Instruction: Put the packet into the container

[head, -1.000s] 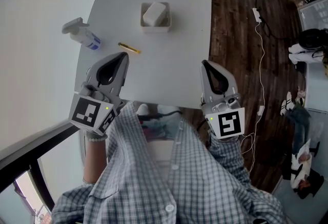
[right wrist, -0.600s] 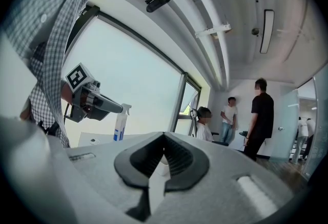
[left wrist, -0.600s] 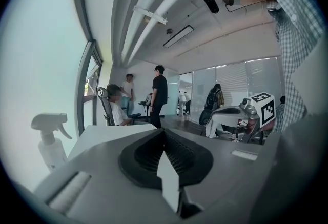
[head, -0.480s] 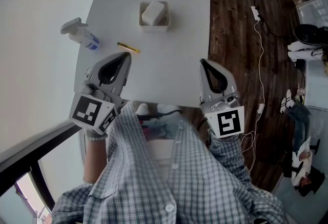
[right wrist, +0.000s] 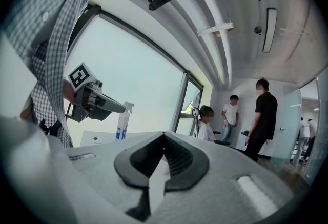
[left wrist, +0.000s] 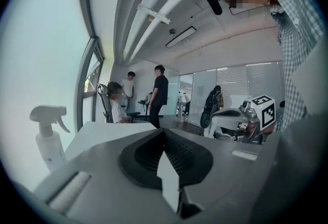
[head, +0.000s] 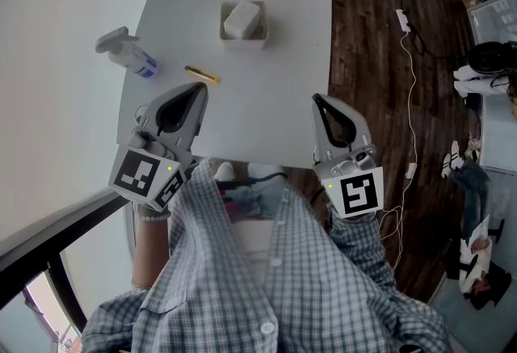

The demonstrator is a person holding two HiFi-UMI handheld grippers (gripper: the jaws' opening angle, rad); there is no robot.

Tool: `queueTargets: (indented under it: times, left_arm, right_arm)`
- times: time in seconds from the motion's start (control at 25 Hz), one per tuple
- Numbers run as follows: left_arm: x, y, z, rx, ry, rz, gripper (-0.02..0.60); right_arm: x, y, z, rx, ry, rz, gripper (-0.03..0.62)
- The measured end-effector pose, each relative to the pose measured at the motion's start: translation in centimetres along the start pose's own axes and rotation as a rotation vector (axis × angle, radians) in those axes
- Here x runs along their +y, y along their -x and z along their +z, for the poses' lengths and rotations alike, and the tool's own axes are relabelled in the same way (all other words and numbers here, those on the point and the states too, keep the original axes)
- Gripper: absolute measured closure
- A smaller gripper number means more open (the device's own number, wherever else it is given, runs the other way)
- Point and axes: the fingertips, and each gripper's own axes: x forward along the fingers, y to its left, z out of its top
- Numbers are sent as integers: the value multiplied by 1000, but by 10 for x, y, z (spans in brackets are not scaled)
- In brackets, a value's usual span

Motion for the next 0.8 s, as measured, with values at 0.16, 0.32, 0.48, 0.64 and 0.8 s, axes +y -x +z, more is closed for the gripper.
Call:
queueTargets:
  times: [0.16, 0.32, 0.48, 0.64, 0.8]
  left_arm:
    - [-1, 2, -4, 3, 8, -2, 581]
    - [0, 3, -5, 7, 18, -3, 581]
    - [-2, 1, -3, 7, 16, -6, 581]
    - [-2, 0, -2, 8, 14, -8, 581]
    - [-2, -1, -1, 12, 15, -15, 581]
  right_arm:
    - [4, -1, -1, 2, 6, 10, 594]
    - [5, -2, -1, 6, 6, 14, 594]
    - [2, -2, -1, 15, 5, 8, 594]
    - [2, -4, 0, 19, 10, 12, 594]
    - [1, -5, 1, 22, 10, 12, 594]
